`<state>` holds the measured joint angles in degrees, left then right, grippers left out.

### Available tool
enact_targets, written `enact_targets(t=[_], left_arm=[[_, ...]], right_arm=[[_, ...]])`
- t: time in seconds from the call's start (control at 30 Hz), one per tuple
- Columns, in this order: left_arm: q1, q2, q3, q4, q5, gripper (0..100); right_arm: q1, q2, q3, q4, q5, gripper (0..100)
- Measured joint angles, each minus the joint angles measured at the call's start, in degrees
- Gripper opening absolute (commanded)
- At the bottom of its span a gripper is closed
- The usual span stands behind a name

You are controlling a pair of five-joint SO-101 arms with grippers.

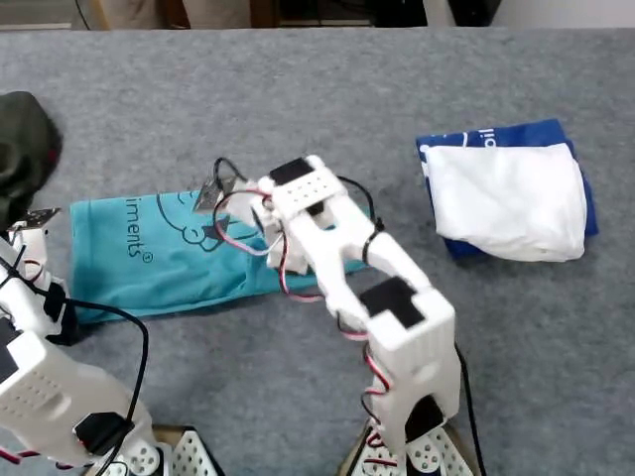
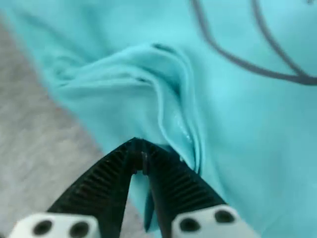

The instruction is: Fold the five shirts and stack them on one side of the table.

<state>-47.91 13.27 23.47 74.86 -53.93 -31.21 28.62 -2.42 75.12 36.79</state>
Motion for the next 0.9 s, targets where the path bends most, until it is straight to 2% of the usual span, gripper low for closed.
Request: enact_targets(t=[0.2,0.4,0.63,0.8,0.9], left_arm=[[0.00,0.00,0.00,0.00,-1.05,2],[0.00,0.00,0.00,0.00,-2.46,2],[0.00,0.00,0.00,0.00,-2.55,2],[0.00,0.00,0.00,0.00,-2.55,2],[0.00,0.09,-0.62,0.26,0.62,2]], right_arm=[[4.48,3.96,-12.22,0.53,-2.46,0.2],[6.33,3.96,-19.52,6.42,-2.64,0.2],[6.42,8.18,-21.27,5.01,-2.64,0.2],[9.58,12.92,-23.91,5.10,-2.64,0.2],[12.48,12.22,-31.47,9.93,-3.52,0.2]])
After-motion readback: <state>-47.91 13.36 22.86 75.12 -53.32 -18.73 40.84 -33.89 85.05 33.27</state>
